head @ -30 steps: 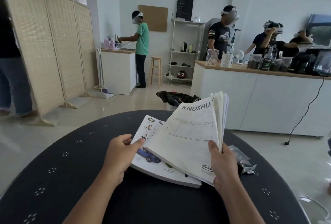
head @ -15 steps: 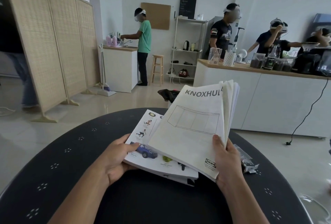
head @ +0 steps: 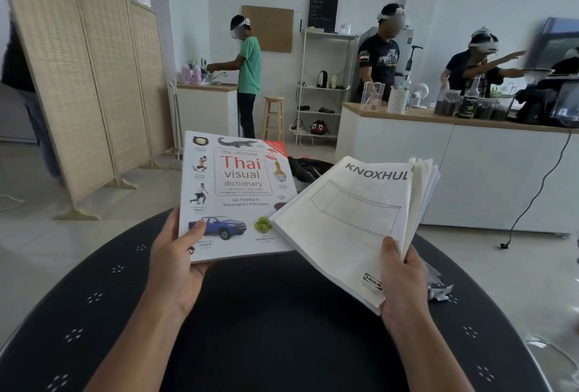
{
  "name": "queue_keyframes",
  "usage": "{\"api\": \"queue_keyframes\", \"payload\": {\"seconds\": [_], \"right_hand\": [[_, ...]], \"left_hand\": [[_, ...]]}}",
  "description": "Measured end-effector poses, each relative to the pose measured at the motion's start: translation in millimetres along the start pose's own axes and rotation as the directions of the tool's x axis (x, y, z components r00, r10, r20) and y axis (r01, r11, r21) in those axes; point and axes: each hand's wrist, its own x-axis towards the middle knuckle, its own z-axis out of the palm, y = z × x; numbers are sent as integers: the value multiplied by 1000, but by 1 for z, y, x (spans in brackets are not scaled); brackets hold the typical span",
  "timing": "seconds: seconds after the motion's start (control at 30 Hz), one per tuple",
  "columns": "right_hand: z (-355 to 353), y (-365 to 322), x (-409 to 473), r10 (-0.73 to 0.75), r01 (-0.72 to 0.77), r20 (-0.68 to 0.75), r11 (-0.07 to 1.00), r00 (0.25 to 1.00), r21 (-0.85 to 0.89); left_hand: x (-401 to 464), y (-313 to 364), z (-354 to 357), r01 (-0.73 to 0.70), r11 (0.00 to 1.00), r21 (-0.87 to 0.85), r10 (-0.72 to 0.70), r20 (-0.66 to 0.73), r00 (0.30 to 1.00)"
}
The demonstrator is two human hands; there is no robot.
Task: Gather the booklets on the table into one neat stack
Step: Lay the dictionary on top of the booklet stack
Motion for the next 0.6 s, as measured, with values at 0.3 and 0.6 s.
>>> {"api": "queue_keyframes", "payload": {"seconds": [0.3, 0.6], "right_hand": [[0, -4, -5, -20, 20, -140, 1000, 990, -4], [-2, -7, -6, -47, 54, -216, 998, 975, 26]], "left_hand": [[2, -2, -5, -58, 977, -207, 38, -98, 994], [-3, -5, -2, -57, 958, -282, 31, -97, 995]]}}
